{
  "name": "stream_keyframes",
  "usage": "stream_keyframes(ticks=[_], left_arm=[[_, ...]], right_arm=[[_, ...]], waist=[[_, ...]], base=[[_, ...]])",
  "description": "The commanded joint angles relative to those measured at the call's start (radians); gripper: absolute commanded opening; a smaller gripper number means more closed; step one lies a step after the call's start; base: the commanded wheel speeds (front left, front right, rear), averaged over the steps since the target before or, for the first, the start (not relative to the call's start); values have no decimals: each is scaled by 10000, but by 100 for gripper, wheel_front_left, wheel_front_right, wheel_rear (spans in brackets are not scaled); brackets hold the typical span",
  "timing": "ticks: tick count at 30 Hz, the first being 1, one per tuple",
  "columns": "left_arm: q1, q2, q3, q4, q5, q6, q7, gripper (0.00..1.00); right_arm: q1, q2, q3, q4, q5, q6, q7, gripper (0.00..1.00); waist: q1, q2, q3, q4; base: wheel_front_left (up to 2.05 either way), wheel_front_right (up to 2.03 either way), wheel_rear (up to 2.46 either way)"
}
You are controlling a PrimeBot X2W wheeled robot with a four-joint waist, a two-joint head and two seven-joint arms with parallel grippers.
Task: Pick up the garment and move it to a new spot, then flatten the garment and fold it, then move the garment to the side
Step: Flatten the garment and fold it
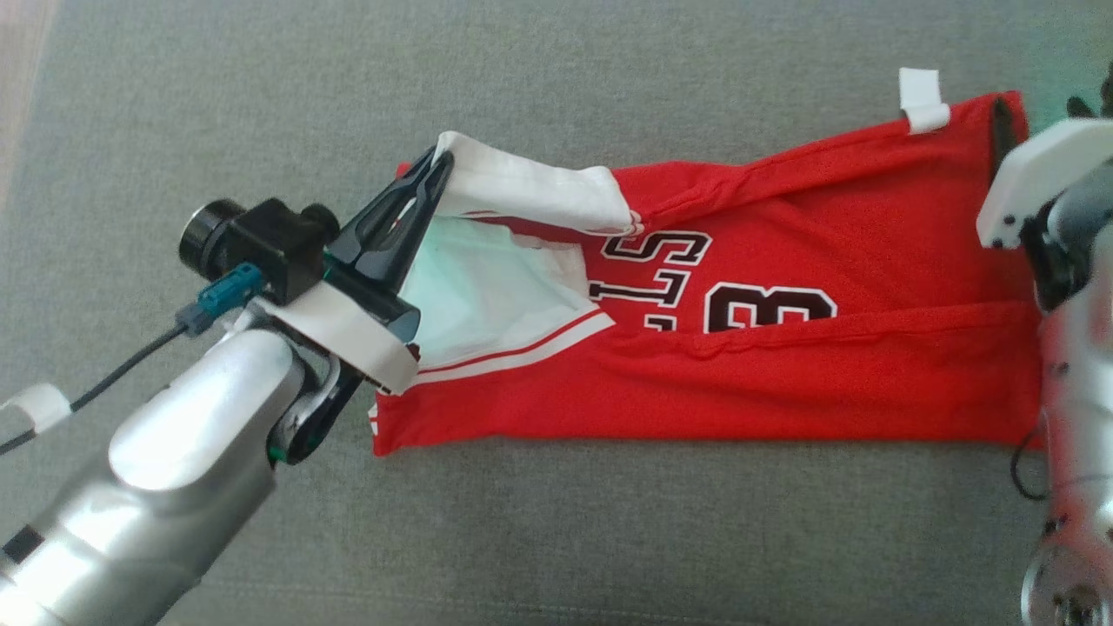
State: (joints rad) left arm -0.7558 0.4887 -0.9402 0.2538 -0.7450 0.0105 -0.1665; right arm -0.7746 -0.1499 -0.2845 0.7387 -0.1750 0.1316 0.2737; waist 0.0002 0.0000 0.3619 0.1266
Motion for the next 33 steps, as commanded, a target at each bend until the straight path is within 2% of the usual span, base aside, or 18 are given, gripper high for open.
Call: stream_keyframes(ticks=[1,7,8,10,19,26,33], left_arm=[[-594,400,358,-270,84,105,52,0],[-832,352,382,-413,71,89,115,0],[-870,351,383,-407,85,93,118,0],[-938,343,388,-374,93,94,122,0],[-1118,511,649,115,-120,112,77,0],[-1894,599,1330,1404,-588,115,64,0],[-3580,-42,1433,3340,-213,-93,-260,0]], right_arm=[[-452,-52,163,-188,-123,-9,-75,100],[-1192,-278,147,1199,-664,-9,101,100],[-1266,-297,199,1463,-714,-9,245,95],[-1430,-343,402,1850,-793,-9,314,0],[-2202,-439,1204,2697,-478,-9,-882,0],[-3189,-198,1974,2787,704,-9,-2260,0],[-3696,-286,2725,2860,2032,-9,-2833,0]], waist=[[-2,0,178,93],[-2,0,464,205],[-2,0,484,213],[-2,0,508,215],[-2,0,225,-180],[-2,0,111,-846],[-2,0,254,-1097]], base=[[0,0,0],[0,0,0],[0,0,0],[0,0,0],[0,0,0],[0,0,0],[0,0,0]])
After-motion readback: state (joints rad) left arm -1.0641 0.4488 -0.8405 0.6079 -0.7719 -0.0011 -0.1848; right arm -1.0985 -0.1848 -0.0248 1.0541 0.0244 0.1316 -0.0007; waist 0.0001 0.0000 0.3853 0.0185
